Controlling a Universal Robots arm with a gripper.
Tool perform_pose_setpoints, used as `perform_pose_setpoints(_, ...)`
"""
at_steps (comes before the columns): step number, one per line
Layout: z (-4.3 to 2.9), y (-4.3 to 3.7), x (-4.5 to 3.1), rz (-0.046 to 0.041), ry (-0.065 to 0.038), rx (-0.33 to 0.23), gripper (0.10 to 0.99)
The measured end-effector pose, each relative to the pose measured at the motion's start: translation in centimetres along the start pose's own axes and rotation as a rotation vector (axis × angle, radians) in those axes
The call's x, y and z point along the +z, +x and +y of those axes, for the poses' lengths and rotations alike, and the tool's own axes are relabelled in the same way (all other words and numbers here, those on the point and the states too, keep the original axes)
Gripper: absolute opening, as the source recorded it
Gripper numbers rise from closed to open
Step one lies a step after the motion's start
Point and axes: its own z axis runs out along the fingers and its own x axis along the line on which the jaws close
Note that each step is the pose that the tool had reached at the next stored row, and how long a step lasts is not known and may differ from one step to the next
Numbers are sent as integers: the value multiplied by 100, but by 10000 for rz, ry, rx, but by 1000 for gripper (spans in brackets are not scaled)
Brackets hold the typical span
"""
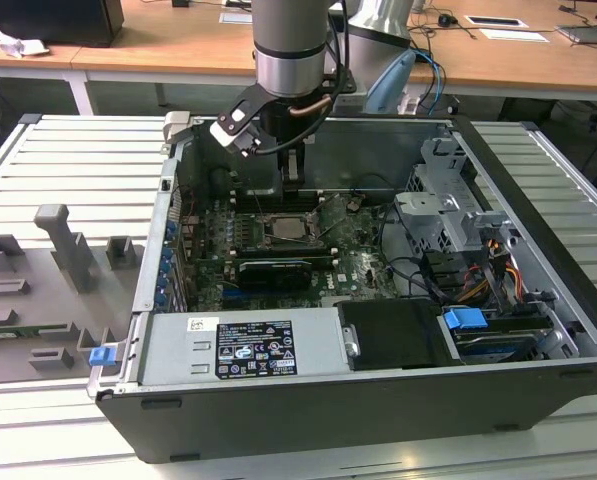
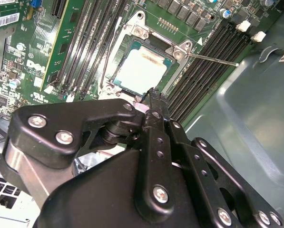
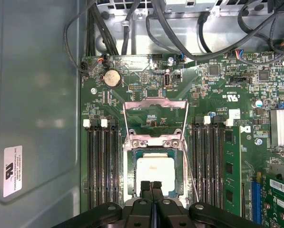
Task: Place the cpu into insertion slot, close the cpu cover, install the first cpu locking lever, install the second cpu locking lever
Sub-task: 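Close the cpu cover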
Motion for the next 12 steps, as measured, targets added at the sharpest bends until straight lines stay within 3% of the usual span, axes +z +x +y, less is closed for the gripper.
perform_pose_setpoints(12,2,2,-31,-3,2,0,106)
